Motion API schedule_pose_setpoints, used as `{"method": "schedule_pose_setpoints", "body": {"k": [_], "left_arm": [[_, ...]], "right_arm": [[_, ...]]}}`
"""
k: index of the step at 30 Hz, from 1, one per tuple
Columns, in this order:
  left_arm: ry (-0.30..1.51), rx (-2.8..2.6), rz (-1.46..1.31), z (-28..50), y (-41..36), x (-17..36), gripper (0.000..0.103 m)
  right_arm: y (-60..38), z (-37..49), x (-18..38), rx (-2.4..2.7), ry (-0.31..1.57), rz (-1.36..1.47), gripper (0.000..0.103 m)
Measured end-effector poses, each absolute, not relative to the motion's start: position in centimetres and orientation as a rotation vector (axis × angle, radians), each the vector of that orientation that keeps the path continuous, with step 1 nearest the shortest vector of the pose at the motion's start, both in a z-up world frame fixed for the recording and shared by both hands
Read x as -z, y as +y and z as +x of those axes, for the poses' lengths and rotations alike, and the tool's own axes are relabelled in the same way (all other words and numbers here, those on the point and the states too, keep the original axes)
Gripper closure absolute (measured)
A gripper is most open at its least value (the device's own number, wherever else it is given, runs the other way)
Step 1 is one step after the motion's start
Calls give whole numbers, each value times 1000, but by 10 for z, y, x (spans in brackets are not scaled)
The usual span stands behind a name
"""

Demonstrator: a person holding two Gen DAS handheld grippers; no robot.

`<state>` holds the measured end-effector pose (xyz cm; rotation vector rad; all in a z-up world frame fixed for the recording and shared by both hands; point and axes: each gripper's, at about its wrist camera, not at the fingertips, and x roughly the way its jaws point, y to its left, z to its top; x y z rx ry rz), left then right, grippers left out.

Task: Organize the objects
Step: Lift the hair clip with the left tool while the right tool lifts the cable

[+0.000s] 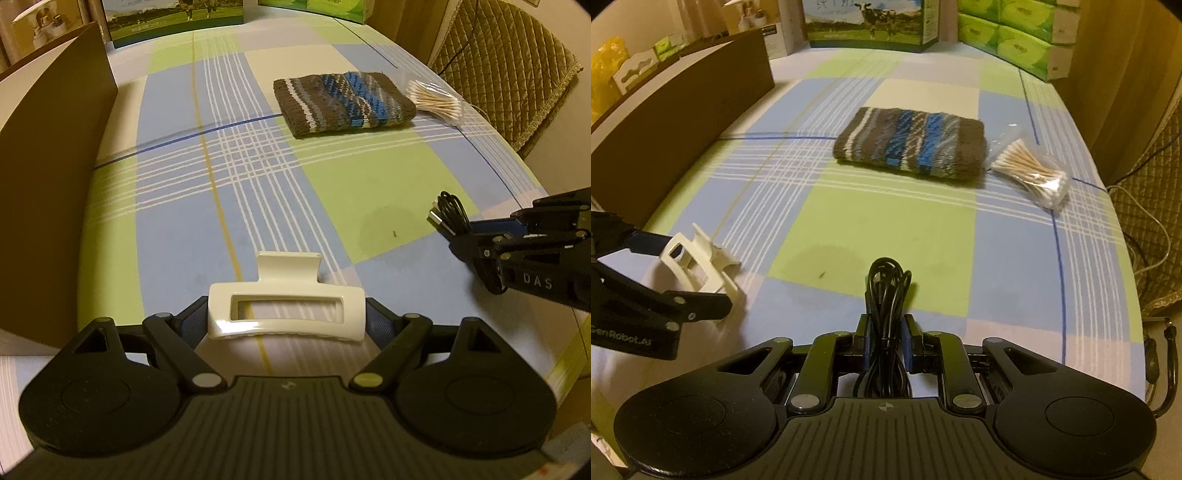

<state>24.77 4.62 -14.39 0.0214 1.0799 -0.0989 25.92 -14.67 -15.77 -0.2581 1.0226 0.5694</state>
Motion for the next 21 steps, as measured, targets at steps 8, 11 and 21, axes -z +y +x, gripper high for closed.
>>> {"method": "schedule_pose_setpoints", "body": {"k": [8, 11, 21], "left_arm": [[1082, 101, 12, 240, 46, 143, 20], [1080, 99, 11, 238, 47, 141, 20], [1041, 117, 6, 229, 53, 128, 20]], "right_arm": [[-146, 249, 156, -583, 1046, -236, 90], [-145, 248, 156, -584, 1055, -230, 90], [-150, 253, 151, -600, 1102, -127, 92]]}}
